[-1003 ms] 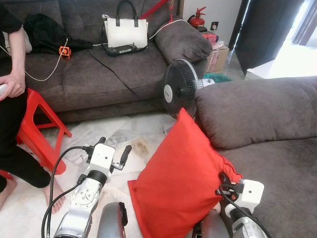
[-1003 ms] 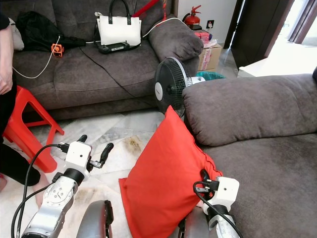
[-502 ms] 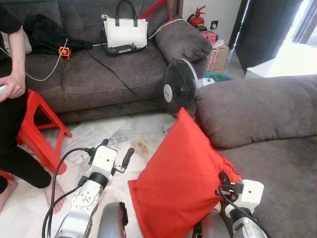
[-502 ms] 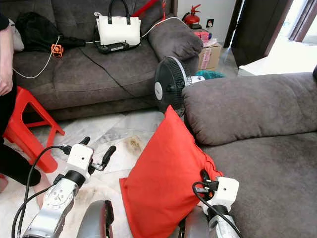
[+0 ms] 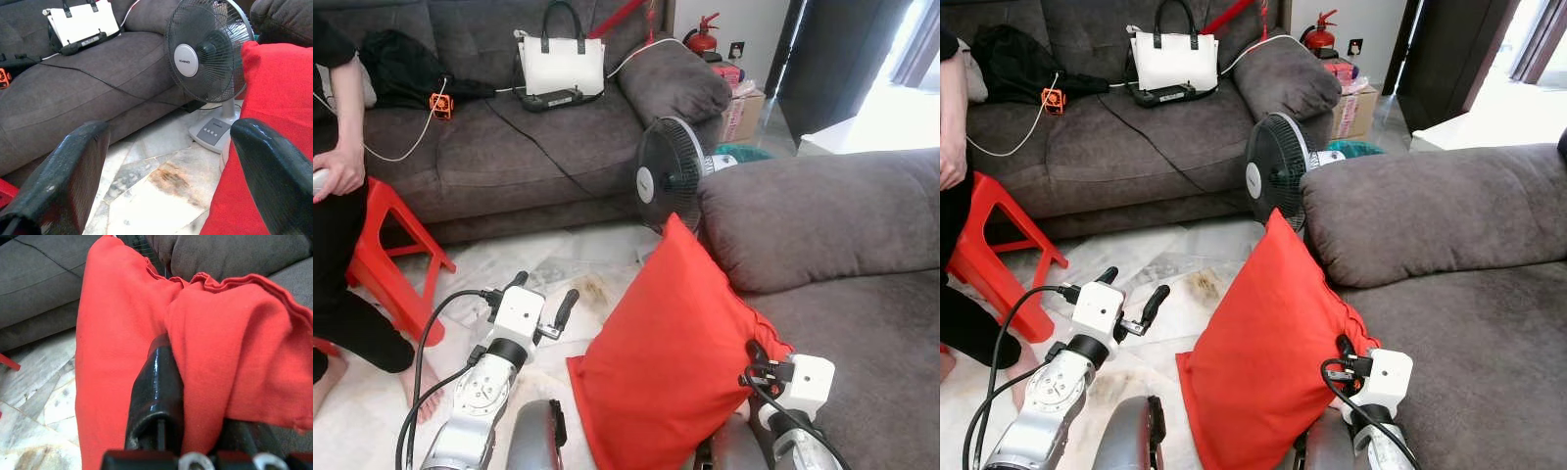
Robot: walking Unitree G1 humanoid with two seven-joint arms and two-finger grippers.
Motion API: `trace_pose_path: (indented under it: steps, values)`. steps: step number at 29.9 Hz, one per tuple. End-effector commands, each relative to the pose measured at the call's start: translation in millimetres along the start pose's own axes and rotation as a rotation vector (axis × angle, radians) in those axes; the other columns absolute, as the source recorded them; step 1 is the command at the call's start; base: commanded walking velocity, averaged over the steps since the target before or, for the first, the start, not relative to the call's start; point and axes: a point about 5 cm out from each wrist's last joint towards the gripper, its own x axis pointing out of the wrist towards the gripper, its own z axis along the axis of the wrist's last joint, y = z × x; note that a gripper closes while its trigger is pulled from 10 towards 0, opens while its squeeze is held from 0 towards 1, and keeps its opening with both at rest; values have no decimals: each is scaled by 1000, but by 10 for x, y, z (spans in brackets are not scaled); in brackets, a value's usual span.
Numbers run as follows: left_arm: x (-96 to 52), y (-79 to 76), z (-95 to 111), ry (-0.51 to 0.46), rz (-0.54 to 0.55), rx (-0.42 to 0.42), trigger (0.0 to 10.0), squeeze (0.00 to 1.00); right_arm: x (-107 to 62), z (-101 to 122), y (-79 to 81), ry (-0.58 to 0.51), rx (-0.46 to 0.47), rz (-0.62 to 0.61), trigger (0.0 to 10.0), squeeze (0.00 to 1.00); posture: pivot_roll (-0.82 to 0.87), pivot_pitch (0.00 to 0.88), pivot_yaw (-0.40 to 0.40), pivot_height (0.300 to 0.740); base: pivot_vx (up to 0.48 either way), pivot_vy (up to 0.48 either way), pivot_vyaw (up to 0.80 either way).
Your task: Move the pillow to the sofa from floor
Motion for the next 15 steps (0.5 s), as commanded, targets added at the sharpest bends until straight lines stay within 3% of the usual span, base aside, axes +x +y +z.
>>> trace_pose_path:
  steps: [1, 15]
  values:
    - [-27, 33, -12, 9, 3, 19, 10000, 0, 48, 166, -41, -75, -9, -13, 10000, 0, 121, 0, -10, 591, 0, 0, 0]
    - [-36, 44, -8, 10, 12, 19, 10000, 0, 52, 180, -72, -77, -11, -17, 10000, 0, 130, 0, -13, 684, 0, 0, 0]
